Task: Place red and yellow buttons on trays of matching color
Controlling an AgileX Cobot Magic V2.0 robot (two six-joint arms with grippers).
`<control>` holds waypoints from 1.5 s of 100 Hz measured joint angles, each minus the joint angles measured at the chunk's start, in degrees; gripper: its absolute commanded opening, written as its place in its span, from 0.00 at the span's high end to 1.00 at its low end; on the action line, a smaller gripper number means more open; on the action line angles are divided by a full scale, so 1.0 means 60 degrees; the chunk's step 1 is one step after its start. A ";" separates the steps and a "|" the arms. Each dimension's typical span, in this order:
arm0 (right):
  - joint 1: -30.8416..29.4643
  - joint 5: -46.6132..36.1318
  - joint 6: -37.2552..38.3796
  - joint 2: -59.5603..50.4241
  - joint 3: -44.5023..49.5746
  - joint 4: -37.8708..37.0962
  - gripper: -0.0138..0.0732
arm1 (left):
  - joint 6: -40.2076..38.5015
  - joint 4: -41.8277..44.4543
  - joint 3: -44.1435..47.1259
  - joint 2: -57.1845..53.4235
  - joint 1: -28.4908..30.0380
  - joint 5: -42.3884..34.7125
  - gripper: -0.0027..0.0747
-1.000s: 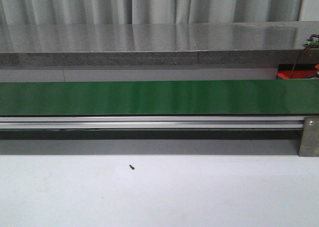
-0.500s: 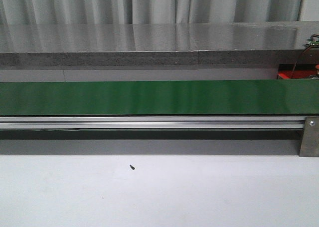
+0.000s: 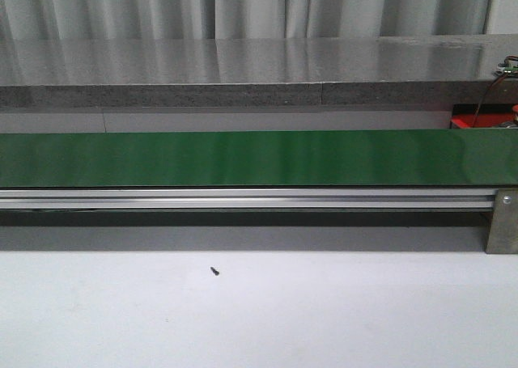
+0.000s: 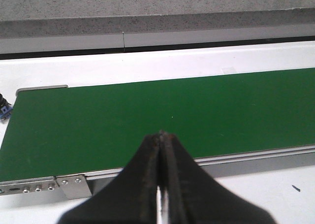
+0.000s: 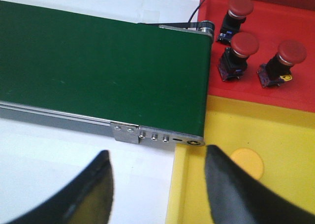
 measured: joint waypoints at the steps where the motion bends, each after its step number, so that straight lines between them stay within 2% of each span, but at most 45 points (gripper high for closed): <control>1: 0.0000 0.0000 0.0018 -0.0027 0.0000 0.0000 0.64 | 0.0000 0.0000 0.0000 0.0000 0.0000 0.0000 0.99; 13: 0.0000 0.0097 0.0023 -0.0368 0.0041 0.0000 0.93 | 0.0000 0.0000 0.0000 0.0000 0.0000 0.0000 0.99; 46: 0.0000 0.0307 0.0029 -0.0536 0.0041 0.0000 0.92 | 0.0000 0.0000 0.0000 0.0000 0.0000 0.0045 0.97; 53: 0.0000 0.0323 0.0044 -0.0536 0.0041 0.0000 0.92 | 0.0000 0.0000 0.0000 0.0000 0.0000 0.0051 0.89; 58: 0.0000 0.0344 0.0044 -0.0536 0.0041 0.0000 0.92 | 0.0000 0.0000 0.0000 0.0000 0.0000 0.0067 0.79; 69: 0.0000 0.0344 0.0044 -0.0536 0.0041 0.0000 0.92 | 0.0000 0.0106 0.0000 0.0000 0.0000 0.0109 0.47; 70: 0.0000 0.0344 0.0044 -0.0536 0.0041 0.0000 0.92 | 0.0000 0.0103 0.0000 0.0000 0.0000 0.0109 0.47; 76: 0.0000 0.0344 0.0044 -0.0536 0.0041 0.0000 0.92 | 0.0000 0.0143 0.0000 0.0000 0.0000 0.0109 0.31; 83: 0.0000 0.0344 0.0044 -0.0536 0.0041 0.0000 0.92 | 0.0000 0.0158 0.0000 0.0000 0.0000 0.0109 0.23; 107: 0.0000 0.0344 0.0051 -0.0536 0.0041 0.0000 0.92 | -0.0079 0.0164 0.0000 0.0000 0.0000 0.0109 0.23; 126: 0.0000 0.0344 0.0051 -0.0536 0.0041 0.0000 0.92 | -0.1197 0.0647 -0.0302 0.0048 0.0065 -0.0032 0.23; 140: 0.0000 0.0344 0.0051 -0.0536 0.0041 0.0000 0.92 | -0.2719 0.1997 -0.1144 0.0537 0.0888 0.0146 0.23; 150: 0.0000 0.0344 0.0051 -0.0536 0.0041 0.0000 0.92 | -0.3489 0.2852 -0.1986 0.1282 0.1941 0.0609 0.23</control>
